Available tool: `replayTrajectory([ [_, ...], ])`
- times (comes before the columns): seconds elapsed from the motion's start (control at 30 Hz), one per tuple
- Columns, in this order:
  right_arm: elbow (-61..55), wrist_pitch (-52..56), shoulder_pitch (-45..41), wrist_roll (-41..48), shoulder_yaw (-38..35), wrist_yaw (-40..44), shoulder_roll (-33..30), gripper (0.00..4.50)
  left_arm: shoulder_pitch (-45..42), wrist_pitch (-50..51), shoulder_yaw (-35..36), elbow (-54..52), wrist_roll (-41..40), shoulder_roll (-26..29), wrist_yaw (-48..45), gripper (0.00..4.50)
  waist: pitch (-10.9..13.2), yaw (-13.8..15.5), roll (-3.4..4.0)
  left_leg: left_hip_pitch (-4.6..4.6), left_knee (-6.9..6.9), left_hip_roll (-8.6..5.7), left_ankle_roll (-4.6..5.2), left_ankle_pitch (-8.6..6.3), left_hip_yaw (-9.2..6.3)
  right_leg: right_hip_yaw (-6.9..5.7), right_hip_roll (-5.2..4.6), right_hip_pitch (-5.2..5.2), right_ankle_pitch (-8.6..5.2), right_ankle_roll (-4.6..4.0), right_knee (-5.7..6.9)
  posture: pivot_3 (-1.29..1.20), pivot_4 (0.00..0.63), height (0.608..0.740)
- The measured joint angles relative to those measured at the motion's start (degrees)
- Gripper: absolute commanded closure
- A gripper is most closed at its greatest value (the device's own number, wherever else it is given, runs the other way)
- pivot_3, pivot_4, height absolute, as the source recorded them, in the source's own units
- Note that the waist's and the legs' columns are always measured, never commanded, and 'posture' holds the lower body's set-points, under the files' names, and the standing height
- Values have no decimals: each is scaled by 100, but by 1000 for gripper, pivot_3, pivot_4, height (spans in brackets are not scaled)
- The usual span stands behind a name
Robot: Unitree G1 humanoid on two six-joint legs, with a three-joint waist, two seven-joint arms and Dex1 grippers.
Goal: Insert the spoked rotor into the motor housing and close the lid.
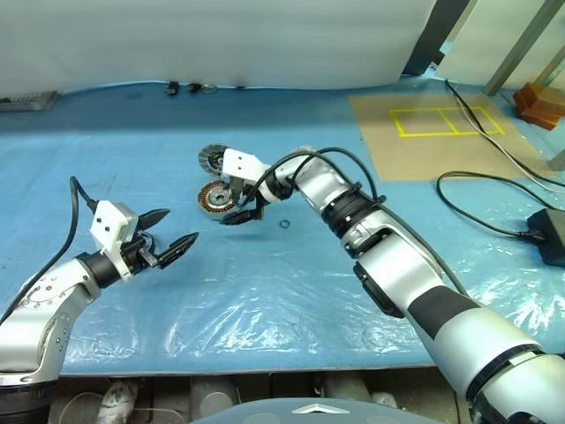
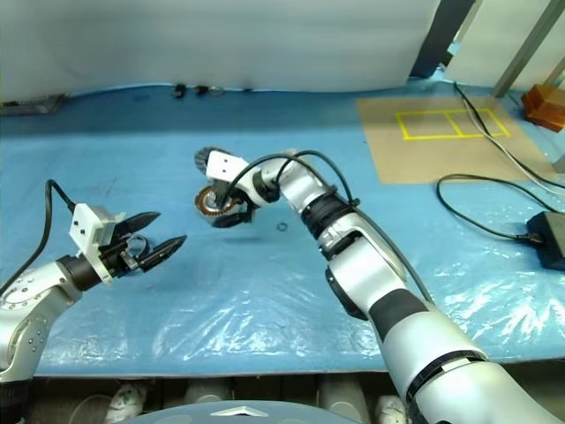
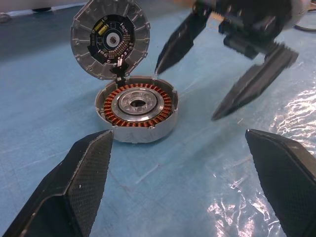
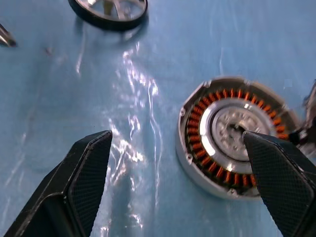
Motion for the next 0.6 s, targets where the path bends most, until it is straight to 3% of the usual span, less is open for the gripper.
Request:
replayTrajectory([
  [0.17, 886, -355, -370, -290, -78, -546, 336, 53, 55, 0, 14, -26, 0, -3, 51, 0, 3, -6, 5, -4, -2, 3, 3, 2, 0, -3, 1, -4, -3, -5, -1, 0, 150, 740],
  [0.6, 1471, -729, -747, -689, -294, -997, 828, 53, 426, 1, 74, -383, -25, -155, 313, 0, 6, 4, 10, -5, -1, 10, -13, -8, 0, -15, 1, -4, -7, -12, 0, 0, 150, 740],
])
